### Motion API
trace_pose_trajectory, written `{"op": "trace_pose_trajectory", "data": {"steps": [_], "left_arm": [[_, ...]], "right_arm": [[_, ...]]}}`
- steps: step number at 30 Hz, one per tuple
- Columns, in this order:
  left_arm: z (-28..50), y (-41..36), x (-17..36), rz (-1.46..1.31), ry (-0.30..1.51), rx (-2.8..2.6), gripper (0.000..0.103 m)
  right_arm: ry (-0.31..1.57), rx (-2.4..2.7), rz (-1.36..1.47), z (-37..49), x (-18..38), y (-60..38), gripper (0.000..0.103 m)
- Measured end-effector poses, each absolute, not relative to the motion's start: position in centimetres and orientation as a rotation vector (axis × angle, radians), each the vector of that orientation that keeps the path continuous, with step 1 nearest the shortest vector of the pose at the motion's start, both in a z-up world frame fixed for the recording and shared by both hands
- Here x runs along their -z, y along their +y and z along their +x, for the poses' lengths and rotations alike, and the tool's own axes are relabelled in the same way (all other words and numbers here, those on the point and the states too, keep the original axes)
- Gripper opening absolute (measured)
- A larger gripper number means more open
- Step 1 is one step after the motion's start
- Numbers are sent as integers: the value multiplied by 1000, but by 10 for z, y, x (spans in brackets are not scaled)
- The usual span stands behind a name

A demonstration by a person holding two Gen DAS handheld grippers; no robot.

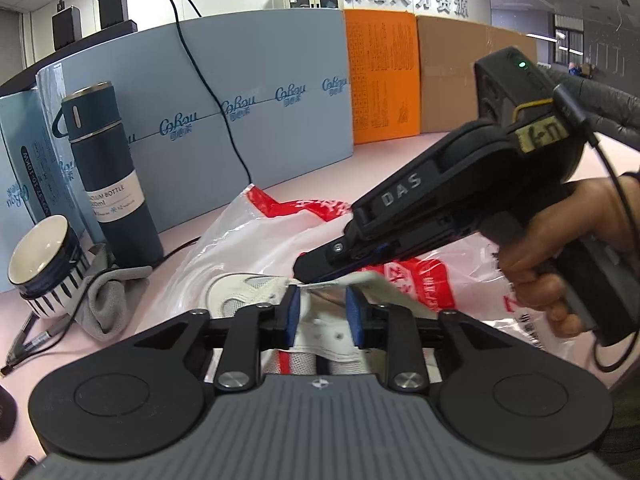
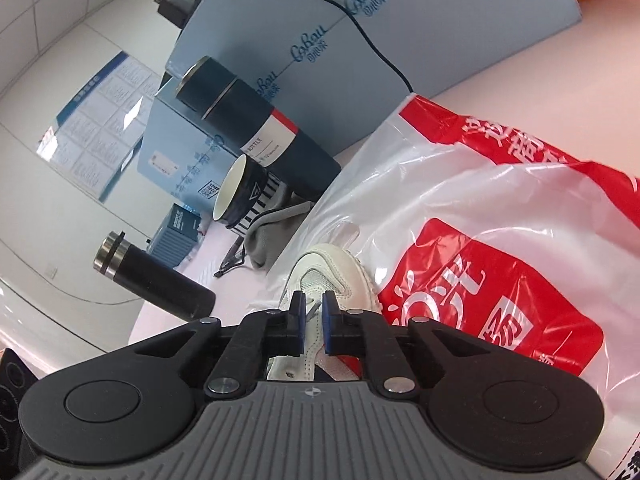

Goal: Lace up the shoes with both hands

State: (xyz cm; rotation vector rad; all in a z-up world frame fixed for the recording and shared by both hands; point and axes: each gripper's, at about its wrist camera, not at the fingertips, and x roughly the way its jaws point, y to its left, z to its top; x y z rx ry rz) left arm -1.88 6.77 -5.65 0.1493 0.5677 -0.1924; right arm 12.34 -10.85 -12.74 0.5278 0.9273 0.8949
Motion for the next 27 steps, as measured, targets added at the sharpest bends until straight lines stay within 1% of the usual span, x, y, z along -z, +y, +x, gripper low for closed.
{"op": "trace_pose_trajectory", "data": {"steps": [2,3,4,8,10,14,15,16,18,19,20,22,23,24,25,27], "left_arm": [[-22,62,56,161,578,224,26],[-22,59,58,171,583,234,28],[-22,55,59,181,588,243,32],[-17,52,61,156,611,246,34],[-14,51,59,148,620,246,35],[-13,45,55,177,610,242,41],[-15,45,53,174,606,259,48],[-16,43,52,192,613,267,53],[-18,31,58,366,647,248,58],[-19,30,57,397,639,246,60],[-18,31,56,410,651,220,60],[-16,37,56,462,661,157,66],[-15,40,56,487,666,126,70],[-16,43,56,499,661,117,76],[-17,47,57,511,656,107,79],[-19,52,56,513,656,93,79]], "right_arm": [[942,-901,585,126,130,-111,3],[948,-895,613,127,131,-113,3],[962,-886,656,128,134,-116,3],[1010,-844,843,133,146,-130,3],[1035,-817,958,133,155,-137,4],[1065,-791,1251,128,177,-150,4],[1060,-793,1305,126,179,-152,4],[1054,-795,1347,125,179,-156,4],[1043,-787,1374,124,177,-161,3],[1036,-785,1387,123,177,-164,4],[1029,-777,1389,123,176,-167,4],[1007,-765,1425,123,176,-173,4],[992,-760,1455,123,177,-177,4],[977,-754,1485,122,178,-180,4],[961,-748,1516,122,179,-184,4],[923,-744,1575,121,179,-192,4]]}}
